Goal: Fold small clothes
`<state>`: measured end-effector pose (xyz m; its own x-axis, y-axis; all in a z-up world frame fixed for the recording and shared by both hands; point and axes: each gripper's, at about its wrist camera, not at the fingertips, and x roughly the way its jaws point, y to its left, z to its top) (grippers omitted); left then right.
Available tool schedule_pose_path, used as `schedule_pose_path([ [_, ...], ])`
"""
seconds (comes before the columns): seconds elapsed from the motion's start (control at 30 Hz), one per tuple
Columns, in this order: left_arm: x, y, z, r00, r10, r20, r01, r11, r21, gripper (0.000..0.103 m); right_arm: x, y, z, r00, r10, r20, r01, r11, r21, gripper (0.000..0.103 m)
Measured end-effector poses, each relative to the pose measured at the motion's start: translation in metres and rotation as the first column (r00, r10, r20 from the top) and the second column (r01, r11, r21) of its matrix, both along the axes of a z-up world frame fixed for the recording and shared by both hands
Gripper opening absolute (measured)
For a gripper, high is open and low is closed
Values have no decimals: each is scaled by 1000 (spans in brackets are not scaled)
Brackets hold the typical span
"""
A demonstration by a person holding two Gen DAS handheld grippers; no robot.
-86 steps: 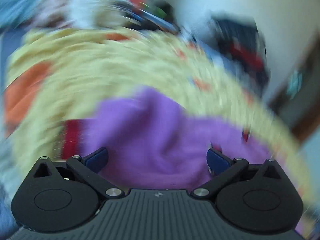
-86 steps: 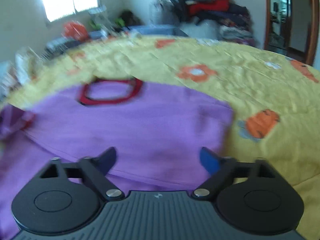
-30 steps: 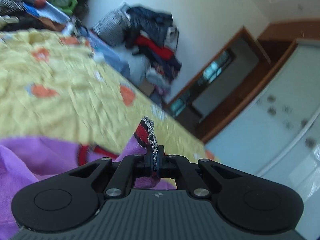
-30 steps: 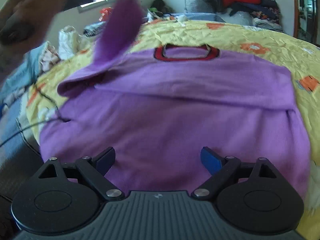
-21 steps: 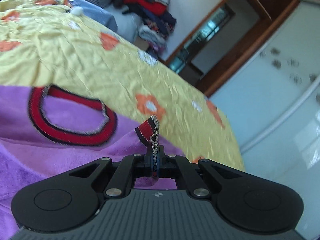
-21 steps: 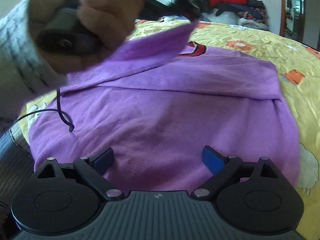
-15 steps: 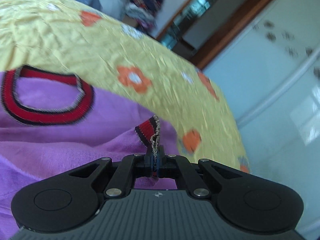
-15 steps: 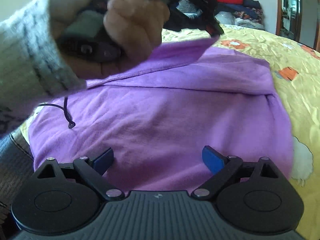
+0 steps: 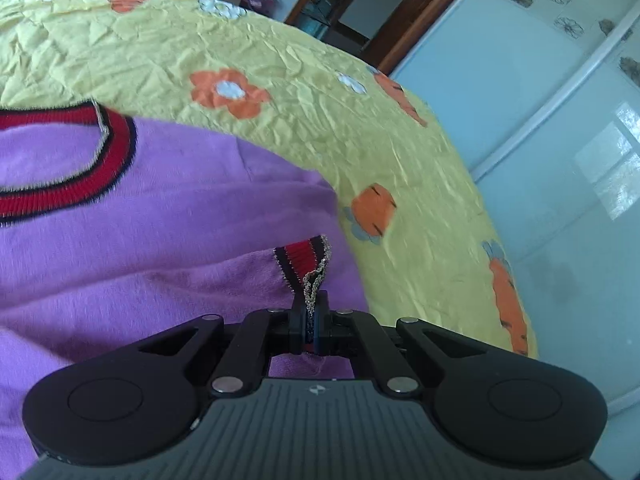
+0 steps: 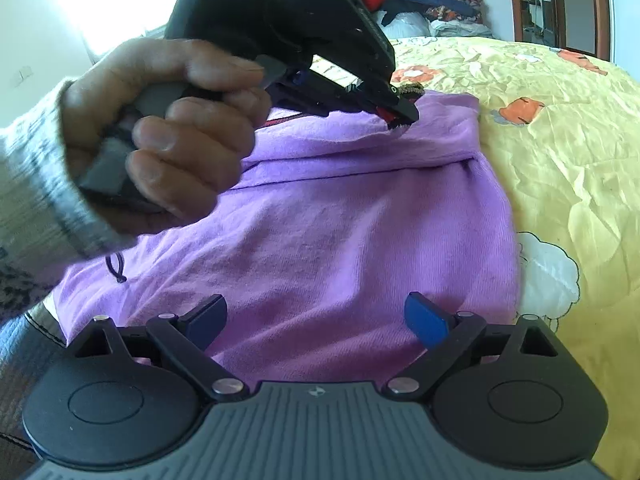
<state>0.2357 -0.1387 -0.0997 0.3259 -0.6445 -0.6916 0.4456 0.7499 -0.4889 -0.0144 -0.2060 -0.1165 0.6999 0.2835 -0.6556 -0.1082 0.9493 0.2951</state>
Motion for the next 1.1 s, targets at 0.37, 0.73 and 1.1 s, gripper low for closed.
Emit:
schedule_pose_path([
  [0.37,12,-7,7,999,-48,-20,47,997,-64,45,-1,-17,11,994,66,90,-64,998,-29,100],
  [0.73,-50,196,46,935,201,293,-277,929,247,75,85,-54,21,874,404,271,-279,873,-400,53],
  [1.1,-44,257,2,908,315,276,-399,851,341,75,129,-30,-3,818,559,137,-450,770,-452,31],
])
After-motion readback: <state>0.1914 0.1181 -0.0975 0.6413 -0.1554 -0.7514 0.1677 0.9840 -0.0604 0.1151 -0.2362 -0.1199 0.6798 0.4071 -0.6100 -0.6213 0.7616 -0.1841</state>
